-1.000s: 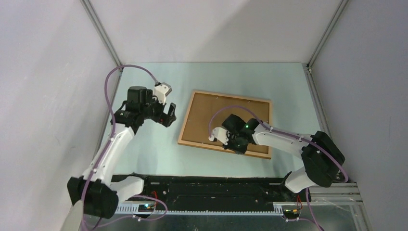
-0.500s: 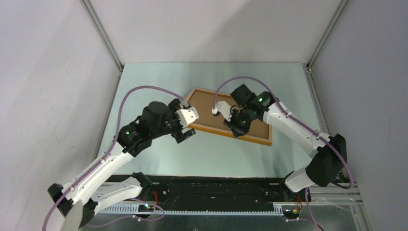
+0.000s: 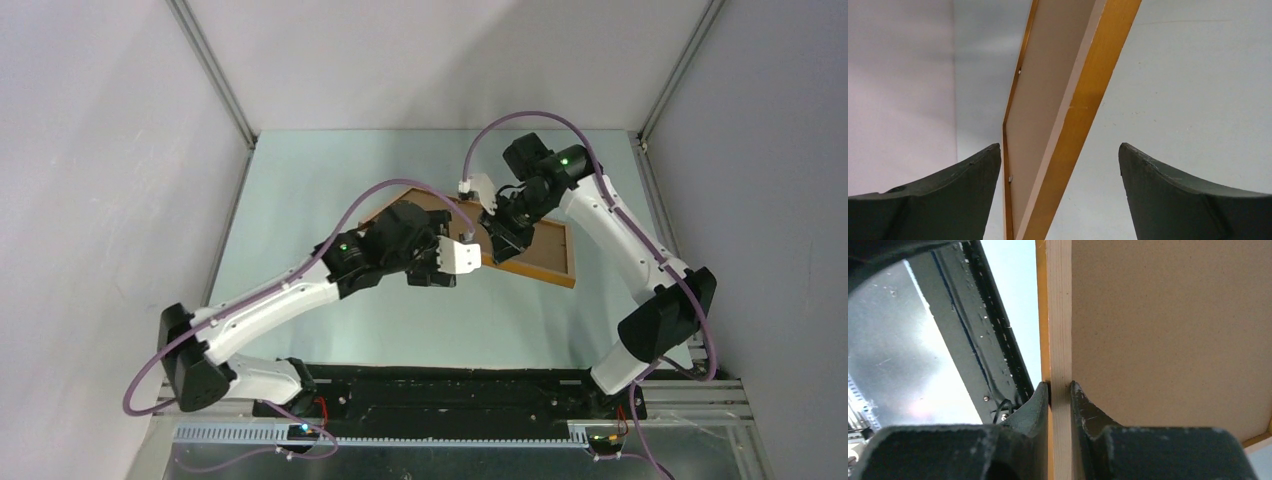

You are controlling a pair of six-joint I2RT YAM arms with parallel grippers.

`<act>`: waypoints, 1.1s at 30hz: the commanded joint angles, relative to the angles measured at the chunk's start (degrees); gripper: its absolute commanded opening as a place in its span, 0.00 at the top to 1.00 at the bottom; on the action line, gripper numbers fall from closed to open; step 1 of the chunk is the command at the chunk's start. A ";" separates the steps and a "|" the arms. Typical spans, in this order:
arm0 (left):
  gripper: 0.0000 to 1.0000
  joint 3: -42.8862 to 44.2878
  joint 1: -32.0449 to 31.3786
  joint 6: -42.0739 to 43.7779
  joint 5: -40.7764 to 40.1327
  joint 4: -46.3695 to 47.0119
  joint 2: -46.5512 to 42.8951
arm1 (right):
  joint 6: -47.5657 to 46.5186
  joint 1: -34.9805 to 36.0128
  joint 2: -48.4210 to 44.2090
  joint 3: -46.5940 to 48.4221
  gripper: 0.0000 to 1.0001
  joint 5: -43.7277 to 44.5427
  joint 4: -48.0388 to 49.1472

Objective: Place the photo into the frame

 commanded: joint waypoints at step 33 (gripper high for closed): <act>0.30 13.37 -4.92 6.75 -3.38 2.53 16.15 | -5.11 -9.46 0.87 7.00 1.00 -13.94 -8.39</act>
